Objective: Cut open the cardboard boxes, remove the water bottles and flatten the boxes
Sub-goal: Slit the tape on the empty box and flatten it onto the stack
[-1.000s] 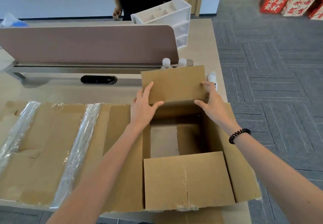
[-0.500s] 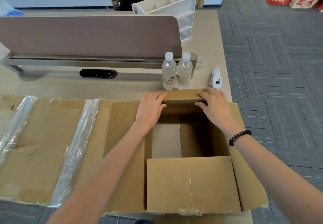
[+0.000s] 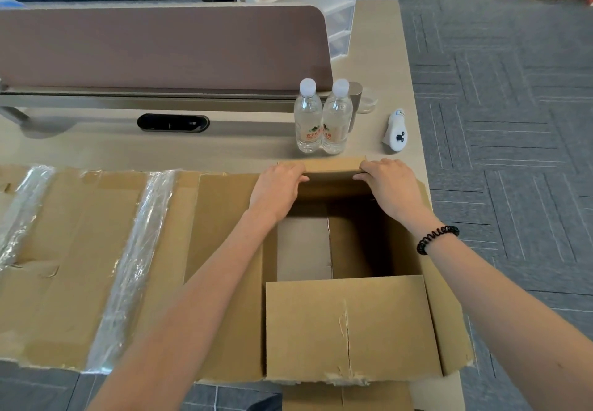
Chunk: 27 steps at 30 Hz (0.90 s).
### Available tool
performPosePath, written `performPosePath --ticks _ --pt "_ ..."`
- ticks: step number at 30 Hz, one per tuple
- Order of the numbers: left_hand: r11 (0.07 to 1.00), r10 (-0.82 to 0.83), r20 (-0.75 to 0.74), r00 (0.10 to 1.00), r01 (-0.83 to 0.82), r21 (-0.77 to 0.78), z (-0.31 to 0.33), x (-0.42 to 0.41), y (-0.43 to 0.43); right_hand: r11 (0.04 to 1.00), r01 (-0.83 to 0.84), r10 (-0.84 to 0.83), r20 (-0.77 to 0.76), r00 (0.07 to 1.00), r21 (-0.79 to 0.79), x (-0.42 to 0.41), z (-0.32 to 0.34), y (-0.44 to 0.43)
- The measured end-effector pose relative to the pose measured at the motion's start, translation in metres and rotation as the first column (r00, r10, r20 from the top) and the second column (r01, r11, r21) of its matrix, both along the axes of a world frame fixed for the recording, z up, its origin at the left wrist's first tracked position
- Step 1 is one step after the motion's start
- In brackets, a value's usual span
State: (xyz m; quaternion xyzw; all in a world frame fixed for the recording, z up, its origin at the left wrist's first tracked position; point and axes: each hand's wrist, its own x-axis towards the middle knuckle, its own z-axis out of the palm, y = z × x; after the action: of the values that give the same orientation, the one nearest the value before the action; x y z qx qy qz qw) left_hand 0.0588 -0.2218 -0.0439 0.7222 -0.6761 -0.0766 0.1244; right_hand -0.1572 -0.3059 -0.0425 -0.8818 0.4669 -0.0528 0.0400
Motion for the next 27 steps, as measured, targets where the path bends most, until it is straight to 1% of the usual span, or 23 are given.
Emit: performPosePath --ticks 8,11,15,17,20,21,23,25,27 --pt "0.999 0.039 0.033 0.999 -0.039 0.003 -0.010 0.002 -0.001 0.999 -0.009 0.002 0.140 0.990 0.044 -0.006 -0.009 -0.004" --pt "1.000 0.009 0.039 0.999 -0.009 0.019 -0.012 0.003 -0.001 0.997 -0.021 0.007 0.194 0.981 0.068 -0.009 -0.009 -0.005" --pt "0.998 -0.049 0.051 0.997 0.047 0.035 -0.001 -0.004 0.017 0.995 -0.090 0.079 0.209 0.975 0.043 -0.017 -0.003 0.008" --pt "0.997 -0.071 0.069 0.995 0.070 0.016 0.005 -0.008 0.033 0.990 -0.129 0.109 0.256 0.961 0.062 -0.021 0.003 0.025" --pt "0.994 -0.109 -0.004 0.994 0.109 -0.007 0.012 -0.014 0.061 0.976 -0.199 0.162 0.322 0.933 0.085 -0.031 0.012 0.052" --pt "0.993 -0.119 -0.044 0.992 0.119 0.004 0.011 -0.014 0.070 0.967 -0.226 0.174 0.338 0.925 0.122 -0.034 0.014 0.060" --pt "0.989 -0.125 -0.131 0.983 0.134 0.061 0.014 -0.016 0.089 0.925 -0.268 0.155 0.375 0.914 0.270 -0.041 0.015 0.075" --pt "0.982 -0.125 -0.191 0.974 0.149 0.117 0.017 -0.019 0.108 0.868 -0.289 0.141 0.358 0.923 0.404 -0.050 0.014 0.088" --pt "0.974 -0.099 -0.230 0.968 0.142 0.176 0.023 -0.023 0.123 0.825 -0.294 0.145 0.322 0.936 0.483 -0.058 0.014 0.100"
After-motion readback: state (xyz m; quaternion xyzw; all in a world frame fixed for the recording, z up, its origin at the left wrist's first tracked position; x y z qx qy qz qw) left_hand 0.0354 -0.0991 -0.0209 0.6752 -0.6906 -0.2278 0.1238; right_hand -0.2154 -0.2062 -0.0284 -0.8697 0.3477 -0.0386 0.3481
